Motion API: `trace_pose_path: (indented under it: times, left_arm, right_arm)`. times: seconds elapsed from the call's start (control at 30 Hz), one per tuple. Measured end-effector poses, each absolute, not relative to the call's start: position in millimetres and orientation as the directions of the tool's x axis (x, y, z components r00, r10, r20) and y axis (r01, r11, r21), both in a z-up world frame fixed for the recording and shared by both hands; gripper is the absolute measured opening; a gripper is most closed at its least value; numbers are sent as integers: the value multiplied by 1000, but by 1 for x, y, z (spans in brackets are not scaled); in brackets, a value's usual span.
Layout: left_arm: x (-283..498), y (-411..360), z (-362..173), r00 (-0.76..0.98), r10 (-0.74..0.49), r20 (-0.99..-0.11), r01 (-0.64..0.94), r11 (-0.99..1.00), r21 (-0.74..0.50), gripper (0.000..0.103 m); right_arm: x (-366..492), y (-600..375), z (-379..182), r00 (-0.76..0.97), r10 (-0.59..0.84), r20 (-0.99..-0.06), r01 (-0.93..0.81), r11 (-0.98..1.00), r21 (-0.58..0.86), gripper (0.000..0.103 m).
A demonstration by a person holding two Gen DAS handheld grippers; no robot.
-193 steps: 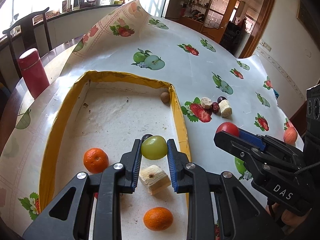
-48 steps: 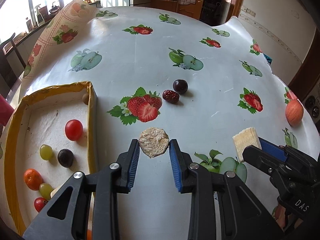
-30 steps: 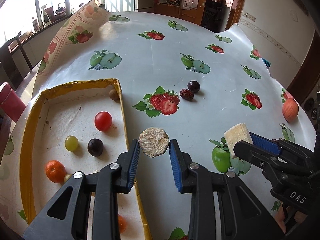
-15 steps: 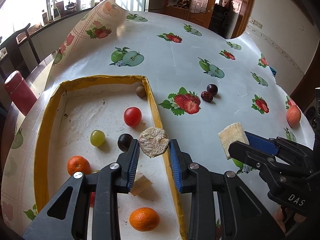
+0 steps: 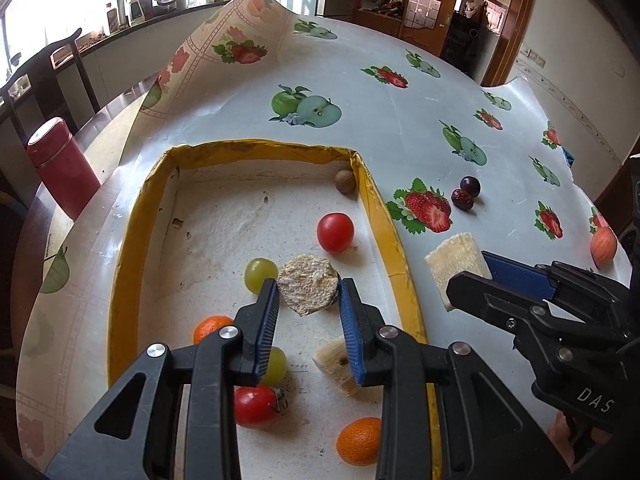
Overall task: Organize fruits
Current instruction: 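Carry the pale cube and round biscuit over the tray with both tools, then open both tools to drop the cube and biscuit into the tray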
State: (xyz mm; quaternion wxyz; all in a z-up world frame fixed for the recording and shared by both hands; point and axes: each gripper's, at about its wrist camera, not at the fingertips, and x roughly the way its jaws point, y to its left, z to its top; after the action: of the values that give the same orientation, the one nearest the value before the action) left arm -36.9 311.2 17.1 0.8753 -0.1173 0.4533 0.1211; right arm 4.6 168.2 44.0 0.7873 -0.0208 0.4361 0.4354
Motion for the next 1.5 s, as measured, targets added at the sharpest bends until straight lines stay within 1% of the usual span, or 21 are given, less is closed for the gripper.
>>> trace_pose_path:
  times: [0.47, 0.7, 0.83, 0.93, 1.03, 1.1, 1.23, 1.37, 1.5]
  left_arm:
    - [-22, 374, 7, 521, 97, -848, -402, 904, -144, 28]
    - [-3, 398, -5, 470, 114, -876, -444, 887, -123, 28]
    - [1, 402, -17, 438, 110, -892, -454, 884, -113, 28]
    - [1, 399, -19, 425, 132, -895, -452, 888, -83, 28]
    - [2, 395, -20, 415, 152, -897, -453, 890, -59, 29]
    - [1, 394, -20, 412, 163, -896, -457, 888, -48, 34]
    - [-7, 393, -13, 434, 182, -882, -470, 881, -50, 52]
    - [-16, 387, -2, 460, 195, -866, -472, 880, -53, 53]
    - [-24, 378, 7, 475, 213, -854, -468, 883, -41, 53]
  right_arm:
    - [43, 252, 38, 201, 638, -744, -748, 590, 303, 34]
    - [60, 295, 20, 194, 586, -787, -767, 591, 251, 34]
    - [65, 313, 10, 188, 559, -808, -783, 581, 220, 34]
    - [68, 319, 3, 178, 544, -820, -792, 574, 209, 34]
    - [69, 322, -2, 172, 539, -824, -796, 569, 207, 37]
    - [69, 320, -3, 173, 543, -822, -797, 568, 208, 37]
    - [71, 313, -1, 175, 558, -811, -796, 565, 217, 40]
    - [66, 299, 8, 173, 581, -795, -801, 553, 230, 47]
    - [59, 280, 19, 177, 605, -776, -806, 542, 239, 48]
